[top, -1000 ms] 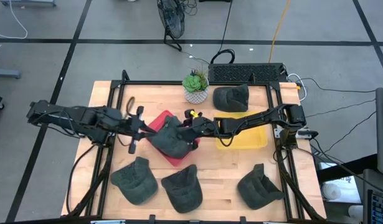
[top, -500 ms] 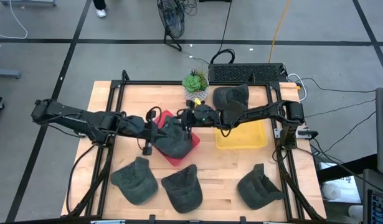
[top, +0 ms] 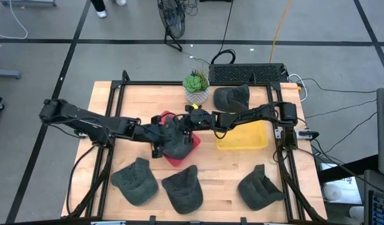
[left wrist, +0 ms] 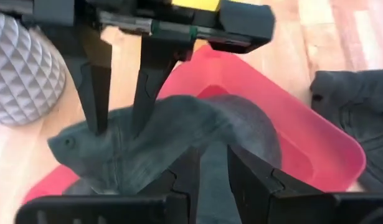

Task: Pick & Place hat
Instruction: Adjust the right dark gray cap in the red bin

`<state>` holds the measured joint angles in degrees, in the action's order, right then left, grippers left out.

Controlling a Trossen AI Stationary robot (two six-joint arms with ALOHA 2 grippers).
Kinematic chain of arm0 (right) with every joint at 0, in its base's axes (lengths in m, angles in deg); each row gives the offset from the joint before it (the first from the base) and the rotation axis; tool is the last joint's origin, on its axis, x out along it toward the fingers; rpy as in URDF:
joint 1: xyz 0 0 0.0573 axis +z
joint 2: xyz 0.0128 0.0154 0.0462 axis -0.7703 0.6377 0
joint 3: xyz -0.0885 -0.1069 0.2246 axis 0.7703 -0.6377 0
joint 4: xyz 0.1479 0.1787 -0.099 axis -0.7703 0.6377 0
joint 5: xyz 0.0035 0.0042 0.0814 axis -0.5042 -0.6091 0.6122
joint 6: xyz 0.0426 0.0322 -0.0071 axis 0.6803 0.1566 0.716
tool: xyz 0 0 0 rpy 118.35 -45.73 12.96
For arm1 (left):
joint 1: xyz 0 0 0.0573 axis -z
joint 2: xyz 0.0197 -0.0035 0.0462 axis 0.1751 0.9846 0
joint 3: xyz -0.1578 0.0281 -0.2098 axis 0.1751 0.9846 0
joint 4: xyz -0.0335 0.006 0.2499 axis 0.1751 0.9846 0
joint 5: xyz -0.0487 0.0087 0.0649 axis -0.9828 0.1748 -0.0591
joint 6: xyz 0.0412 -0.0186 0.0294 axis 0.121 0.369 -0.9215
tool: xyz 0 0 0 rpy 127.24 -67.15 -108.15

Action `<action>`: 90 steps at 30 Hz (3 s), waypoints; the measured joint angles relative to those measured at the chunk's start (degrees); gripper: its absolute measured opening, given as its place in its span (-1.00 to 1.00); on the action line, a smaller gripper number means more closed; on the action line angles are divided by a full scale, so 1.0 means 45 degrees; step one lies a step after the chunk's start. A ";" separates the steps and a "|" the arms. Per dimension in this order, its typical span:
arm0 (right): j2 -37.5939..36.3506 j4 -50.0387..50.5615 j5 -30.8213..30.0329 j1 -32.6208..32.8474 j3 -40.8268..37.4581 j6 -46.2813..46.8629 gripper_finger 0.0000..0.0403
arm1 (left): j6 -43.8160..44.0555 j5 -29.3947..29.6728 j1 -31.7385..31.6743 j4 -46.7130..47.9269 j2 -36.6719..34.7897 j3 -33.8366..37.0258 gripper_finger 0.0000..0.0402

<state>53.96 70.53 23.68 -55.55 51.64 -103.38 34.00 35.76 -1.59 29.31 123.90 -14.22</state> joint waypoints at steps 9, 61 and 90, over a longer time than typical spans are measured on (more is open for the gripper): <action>0.0000 0.0097 0.0046 -0.0429 0.0000 -0.0094 -0.50 | 0.1913 0.0028 0.0000 0.1020 0.1209 0.0000 -0.56; 0.1431 -0.7853 0.1997 -0.1179 -0.2272 0.2155 -0.50 | 0.3715 0.1427 0.1311 0.3244 -0.0258 -0.0004 -0.56; 0.2050 -0.4459 0.1356 -0.1337 -0.1107 0.2193 -0.50 | 0.6203 0.1435 0.1394 0.4905 -0.0258 0.0589 -0.56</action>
<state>63.18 50.47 29.78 -61.57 46.66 -93.51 61.91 42.22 4.68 51.38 122.74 -11.57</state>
